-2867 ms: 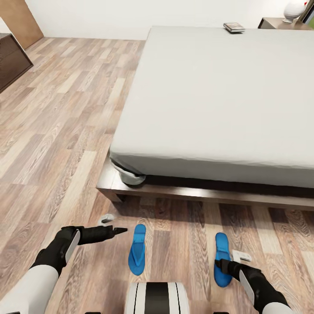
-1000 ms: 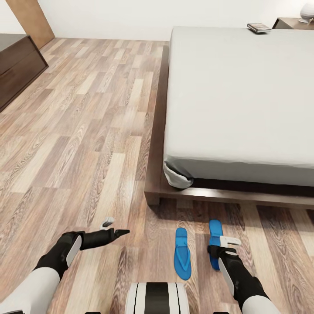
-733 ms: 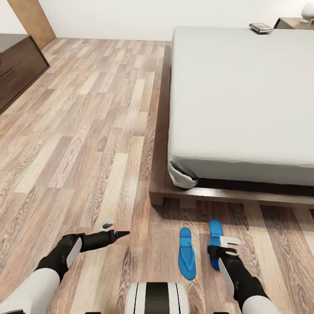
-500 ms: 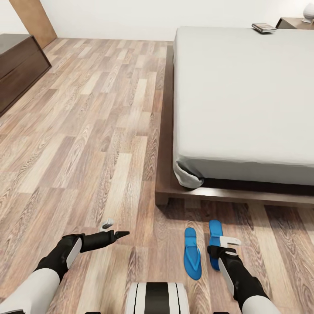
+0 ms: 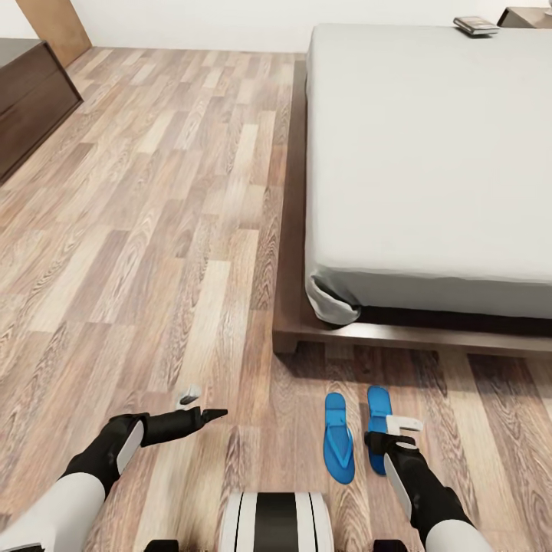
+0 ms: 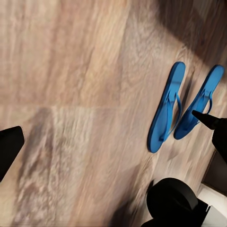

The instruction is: In the bedroom, move the book from the bed onto either nightstand, and place the two sandals side by side next to the bed.

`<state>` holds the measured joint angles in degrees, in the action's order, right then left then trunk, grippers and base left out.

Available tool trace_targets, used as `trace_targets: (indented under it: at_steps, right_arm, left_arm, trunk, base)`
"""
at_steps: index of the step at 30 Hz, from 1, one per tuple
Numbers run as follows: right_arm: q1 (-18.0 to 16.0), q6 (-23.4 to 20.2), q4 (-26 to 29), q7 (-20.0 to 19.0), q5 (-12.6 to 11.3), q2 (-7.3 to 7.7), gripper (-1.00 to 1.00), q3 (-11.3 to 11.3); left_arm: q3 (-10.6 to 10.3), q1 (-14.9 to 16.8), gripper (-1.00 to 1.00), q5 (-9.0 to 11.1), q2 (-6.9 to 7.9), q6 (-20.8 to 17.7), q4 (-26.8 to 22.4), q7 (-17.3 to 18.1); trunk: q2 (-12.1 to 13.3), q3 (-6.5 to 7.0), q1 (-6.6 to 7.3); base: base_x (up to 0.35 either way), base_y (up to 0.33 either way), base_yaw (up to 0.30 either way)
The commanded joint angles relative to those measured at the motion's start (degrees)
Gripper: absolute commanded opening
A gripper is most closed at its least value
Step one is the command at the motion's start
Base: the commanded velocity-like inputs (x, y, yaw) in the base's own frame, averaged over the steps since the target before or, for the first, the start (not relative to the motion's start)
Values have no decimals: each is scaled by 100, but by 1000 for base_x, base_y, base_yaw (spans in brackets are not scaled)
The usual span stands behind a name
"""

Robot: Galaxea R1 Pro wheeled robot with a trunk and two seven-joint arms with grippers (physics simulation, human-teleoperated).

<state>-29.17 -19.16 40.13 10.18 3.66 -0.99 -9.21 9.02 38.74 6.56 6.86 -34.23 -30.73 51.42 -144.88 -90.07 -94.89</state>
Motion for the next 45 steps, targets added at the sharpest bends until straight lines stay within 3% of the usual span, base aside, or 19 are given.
trace_targets:
  at_steps: [1,13,22,25,45]
  right_arm:
    - [-1,-35,10,-8,39,-6,-100,-19]
    - [-1,-35,8,-8,39,-6,-100,-19]
    - [-2,-35,11,-8,39,-6,-100,-20]
    - [-1,-35,9,-8,39,-4,-100,-20]
    - [-1,-35,13,-7,47,2,-100,-19]
  left_arm:
    - [16,2,100,26,0,-40,3,8]
    - [30,2,100,29,0,-40,9,8]
    - [30,2,100,29,0,-40,14,8]
    - [30,3,100,28,0,-40,14,8]
    - [30,2,100,29,0,-40,14,8]
  trunk:
    - [-3,-26,-1]
    - [-19,-292,-32]
    - [-19,-292,-32]
    - [-23,-358,-40]
    - [-19,-292,-32]
  base:
    - [0,0,0]
    - [0,0,0]
    - [0,0,0]
    - [0,0,0]
    - [0,0,0]
